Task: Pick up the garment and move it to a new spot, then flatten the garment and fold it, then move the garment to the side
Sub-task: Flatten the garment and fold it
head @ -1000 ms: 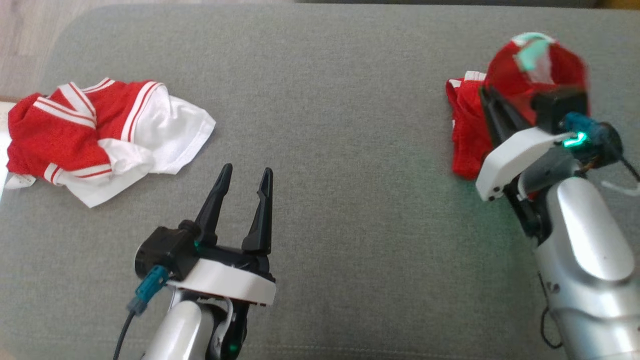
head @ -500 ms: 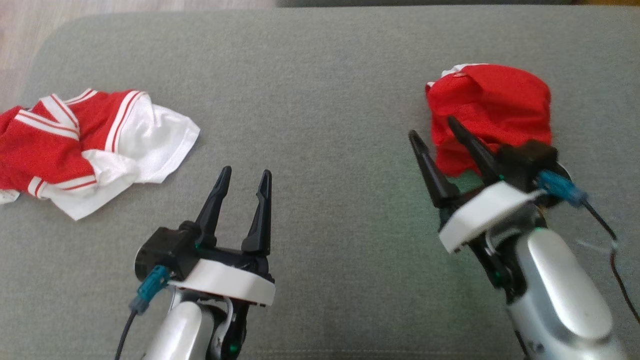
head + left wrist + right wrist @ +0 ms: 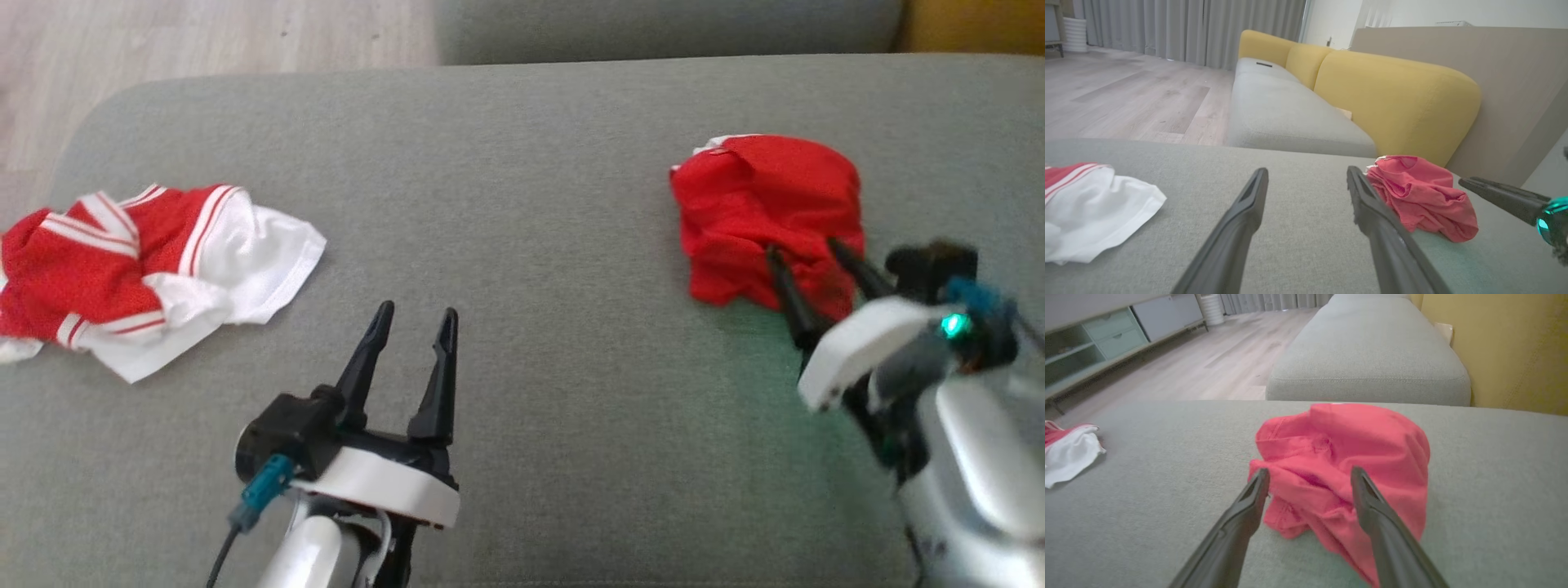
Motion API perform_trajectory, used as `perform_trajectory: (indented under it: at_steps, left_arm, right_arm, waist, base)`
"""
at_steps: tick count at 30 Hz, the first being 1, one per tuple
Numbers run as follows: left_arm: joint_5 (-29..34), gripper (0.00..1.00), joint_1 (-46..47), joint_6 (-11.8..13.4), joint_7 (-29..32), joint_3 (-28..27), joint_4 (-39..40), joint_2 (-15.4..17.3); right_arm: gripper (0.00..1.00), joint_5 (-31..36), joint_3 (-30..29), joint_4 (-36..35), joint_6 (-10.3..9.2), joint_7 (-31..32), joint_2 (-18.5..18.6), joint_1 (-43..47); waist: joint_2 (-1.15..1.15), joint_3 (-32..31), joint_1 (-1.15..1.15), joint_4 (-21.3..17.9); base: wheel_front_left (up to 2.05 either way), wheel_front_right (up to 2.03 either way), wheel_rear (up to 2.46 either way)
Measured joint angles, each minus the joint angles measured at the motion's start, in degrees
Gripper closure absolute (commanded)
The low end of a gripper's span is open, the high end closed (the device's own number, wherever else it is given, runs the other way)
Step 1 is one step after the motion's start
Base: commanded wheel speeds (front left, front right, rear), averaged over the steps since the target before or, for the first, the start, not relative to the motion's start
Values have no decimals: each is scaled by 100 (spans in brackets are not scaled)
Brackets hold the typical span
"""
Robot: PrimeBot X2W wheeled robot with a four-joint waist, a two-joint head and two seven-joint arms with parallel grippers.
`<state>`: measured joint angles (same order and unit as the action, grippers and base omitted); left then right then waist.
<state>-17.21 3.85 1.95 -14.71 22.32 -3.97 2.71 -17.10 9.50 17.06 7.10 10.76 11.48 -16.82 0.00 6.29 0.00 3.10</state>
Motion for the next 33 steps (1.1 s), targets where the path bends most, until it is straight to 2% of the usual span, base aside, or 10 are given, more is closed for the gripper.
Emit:
perform_trajectory:
  at_steps: [4, 7, 11, 16, 17, 19, 20, 21, 26, 33]
  left_arm:
    - [-1, 0, 2, 4, 0, 110, 11, 1]
    - [-11, 0, 8, 8, 0, 121, 13, 3]
    - [-32, 0, 36, 60, 0, 155, 25, 3]
    - [-77, 0, 202, 67, 0, 178, 75, 3]
    - [-77, 0, 233, 67, 0, 171, 80, 3]
    - [-77, 0, 258, 69, 0, 157, 91, 2]
    - [-77, 0, 258, 94, 0, 151, 90, 2]
    - [-77, 0, 258, 111, 0, 145, 90, 2]
    - [-77, 0, 258, 115, 0, 138, 89, 2]
    - [-76, 0, 257, 114, 0, 102, 86, 2]
  right_arm:
    - [0, -99, 186, 439, 0, 537, 301, -798]
    - [0, -550, 323, 762, 0, 955, 430, -1207]
    - [0, -937, 485, 1126, 0, 1352, 642, -1377]
    - [0, -1021, 564, 1404, 0, 1486, 784, -1523]
    - [12, -1057, 613, 1417, 0, 1438, 783, -1563]
    - [83, -1083, 689, 1416, 0, 1271, 779, -1599]
    - [83, -1114, 709, 1418, 0, 1223, 769, -1611]
    - [100, -1138, 730, 1423, 0, 1163, 769, -1613]
    - [100, -1258, 934, 1292, 0, 770, 791, -1608]
    - [100, -1317, 1185, 372, 0, 314, 1000, -1334]
  waist:
    - [0, 115, 0, 169]
    - [0, 237, 0, 286]
    - [0, 396, 0, 413]
    - [0, 566, 0, 500]
    - [0, 591, 1, 503]
    - [0, 620, 1, 492]
    - [0, 627, 1, 481]
    - [0, 631, 1, 469]
    - [0, 630, 1, 415]
    - [0, 600, 1, 336]
  base:
    - [0, 0, 0]
    - [0, 0, 0]
    - [0, 0, 0]
    - [0, 0, 0]
    - [0, 0, 0]
    - [0, 0, 0]
    - [0, 0, 0]
    - [0, 0, 0]
    - [0, 0, 0]
    - [0, 0, 0]
